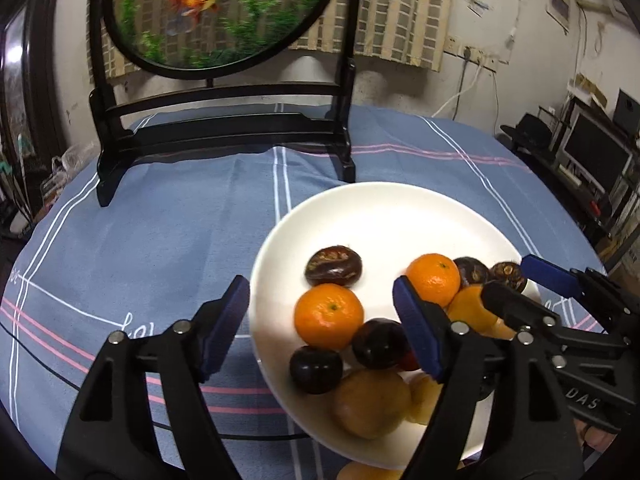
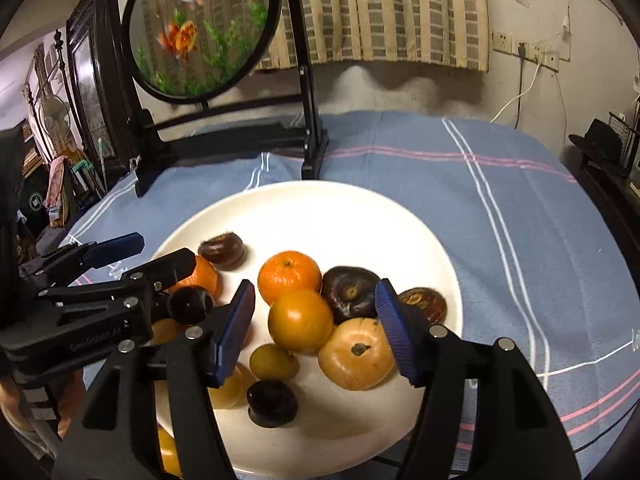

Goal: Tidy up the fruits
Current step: 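Lower the plum and orange onto the plate and open both tools, then move the left tool back and grasp a small yellow fruit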

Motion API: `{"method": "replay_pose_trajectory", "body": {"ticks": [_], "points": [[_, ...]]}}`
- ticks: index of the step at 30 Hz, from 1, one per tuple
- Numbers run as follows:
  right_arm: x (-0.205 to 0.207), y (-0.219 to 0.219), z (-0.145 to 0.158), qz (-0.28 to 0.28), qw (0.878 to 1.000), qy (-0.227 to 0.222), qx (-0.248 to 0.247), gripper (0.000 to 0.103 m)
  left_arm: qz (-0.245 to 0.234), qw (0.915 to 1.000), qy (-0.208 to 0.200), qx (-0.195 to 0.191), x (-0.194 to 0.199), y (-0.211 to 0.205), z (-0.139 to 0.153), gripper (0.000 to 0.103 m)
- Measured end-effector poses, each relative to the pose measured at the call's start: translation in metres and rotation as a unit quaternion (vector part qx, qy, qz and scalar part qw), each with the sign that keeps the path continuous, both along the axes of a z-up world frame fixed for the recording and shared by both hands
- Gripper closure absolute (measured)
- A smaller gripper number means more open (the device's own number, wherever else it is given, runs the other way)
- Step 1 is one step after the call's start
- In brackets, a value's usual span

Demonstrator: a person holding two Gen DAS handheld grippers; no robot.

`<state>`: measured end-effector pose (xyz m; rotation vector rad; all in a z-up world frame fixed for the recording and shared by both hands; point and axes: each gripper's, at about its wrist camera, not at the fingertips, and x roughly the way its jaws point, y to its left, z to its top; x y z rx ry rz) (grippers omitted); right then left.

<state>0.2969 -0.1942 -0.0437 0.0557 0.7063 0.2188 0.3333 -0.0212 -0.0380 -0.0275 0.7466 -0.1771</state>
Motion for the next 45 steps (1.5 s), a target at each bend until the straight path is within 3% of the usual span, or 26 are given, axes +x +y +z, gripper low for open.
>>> {"method": "replay_pose_trajectory", "body": {"ticks": [9, 19, 21, 22, 24, 30, 35, 45], "points": [[-0.027, -0.007, 0.027, -0.009, 0.999, -0.021, 0.037, 0.034, 0.03, 0.9993, -0.004, -0.022, -0.019, 0.027, 0.008, 0.021], [-0.102, -0.011, 0.013, -0.017, 0.997, -0.017, 0.069, 0.034, 0.059, 0.9966, -0.042, 0.038, -0.119, 0.031, -0.002, 0.006], [-0.118, -0.015, 0.005, -0.022, 0.997, -0.01, 0.077, 0.028, 0.069, 0.9949, -0.053, 0.052, -0.133, 0.029, -0.004, 0.004], [-0.121, -0.015, 0.003, -0.025, 0.997, -0.008, 0.078, 0.019, 0.071, 0.9944, -0.054, 0.056, -0.14, 0.028, -0.004, 0.004], [-0.133, -0.019, 0.0, -0.038, 0.996, -0.009, 0.078, 0.011, 0.063, 0.9953, -0.048, 0.055, -0.149, 0.027, -0.006, 0.004], [-0.151, -0.031, -0.002, -0.056, 0.993, -0.013, 0.101, 0.01, 0.018, 0.9984, -0.01, 0.052, -0.17, 0.019, -0.018, 0.003], [-0.144, -0.035, -0.009, -0.07, 0.993, 0.013, 0.098, 0.008, -0.018, 0.9989, 0.034, 0.028, -0.18, 0.02, -0.031, 0.003], [-0.145, -0.038, -0.009, -0.071, 0.992, 0.018, 0.102, 0.008, -0.035, 0.9962, 0.044, 0.066, -0.18, 0.004, -0.042, 0.003]]}}
